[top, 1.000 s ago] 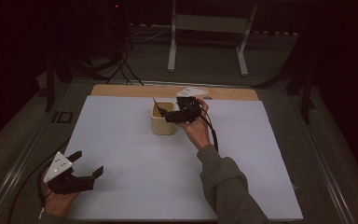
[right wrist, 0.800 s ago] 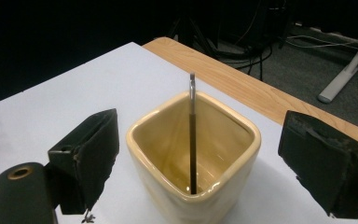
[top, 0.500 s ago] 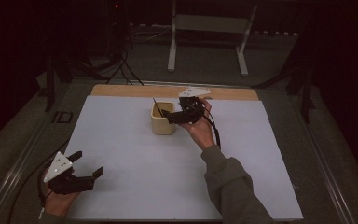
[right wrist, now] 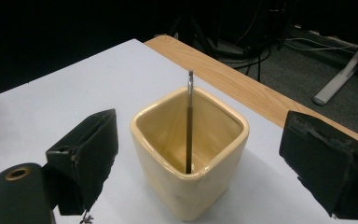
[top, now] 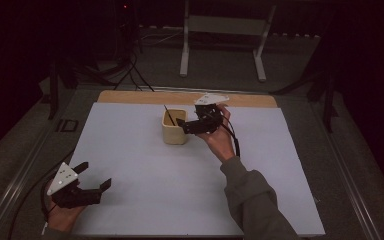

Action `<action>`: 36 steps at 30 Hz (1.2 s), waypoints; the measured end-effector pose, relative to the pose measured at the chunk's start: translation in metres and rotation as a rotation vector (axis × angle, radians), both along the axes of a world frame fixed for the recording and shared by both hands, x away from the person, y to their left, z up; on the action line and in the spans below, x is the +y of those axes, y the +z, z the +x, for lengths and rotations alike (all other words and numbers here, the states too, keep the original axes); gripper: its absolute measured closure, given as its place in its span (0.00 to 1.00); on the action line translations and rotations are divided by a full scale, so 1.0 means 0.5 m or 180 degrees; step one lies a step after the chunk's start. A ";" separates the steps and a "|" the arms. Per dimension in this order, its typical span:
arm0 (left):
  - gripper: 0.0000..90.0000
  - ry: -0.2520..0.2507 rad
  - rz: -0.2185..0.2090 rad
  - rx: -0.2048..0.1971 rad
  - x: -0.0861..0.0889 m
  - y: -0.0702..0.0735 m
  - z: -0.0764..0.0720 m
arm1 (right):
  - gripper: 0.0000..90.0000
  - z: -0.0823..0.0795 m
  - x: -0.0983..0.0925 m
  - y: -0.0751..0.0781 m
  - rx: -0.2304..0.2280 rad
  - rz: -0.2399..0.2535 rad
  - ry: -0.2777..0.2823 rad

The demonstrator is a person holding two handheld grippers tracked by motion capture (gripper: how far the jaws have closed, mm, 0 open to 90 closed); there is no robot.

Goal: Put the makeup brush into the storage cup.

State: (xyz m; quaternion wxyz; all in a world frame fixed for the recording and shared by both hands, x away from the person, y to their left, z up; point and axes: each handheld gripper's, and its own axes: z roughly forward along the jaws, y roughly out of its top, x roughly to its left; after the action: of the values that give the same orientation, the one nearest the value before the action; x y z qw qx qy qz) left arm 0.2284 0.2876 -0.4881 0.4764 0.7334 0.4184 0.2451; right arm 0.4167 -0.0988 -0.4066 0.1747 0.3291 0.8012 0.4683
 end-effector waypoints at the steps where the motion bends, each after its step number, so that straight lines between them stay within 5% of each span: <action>1: 0.02 -0.0001 -0.0002 -0.0001 0.000 0.000 0.000 | 0.13 -0.001 -0.002 0.001 -0.0002 0.0001 0.0005; 36: 0.02 0.0002 0.0000 -0.0007 -0.001 0.001 0.000 | 0.12 -0.062 -0.108 -0.004 -0.0003 -0.0117 0.0061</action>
State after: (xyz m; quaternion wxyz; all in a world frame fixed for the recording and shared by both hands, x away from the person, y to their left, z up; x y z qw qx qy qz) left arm 0.2283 0.2870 -0.4876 0.4768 0.7330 0.4181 0.2461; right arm 0.3858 -0.1526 -0.4086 0.1767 0.3179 0.8127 0.4553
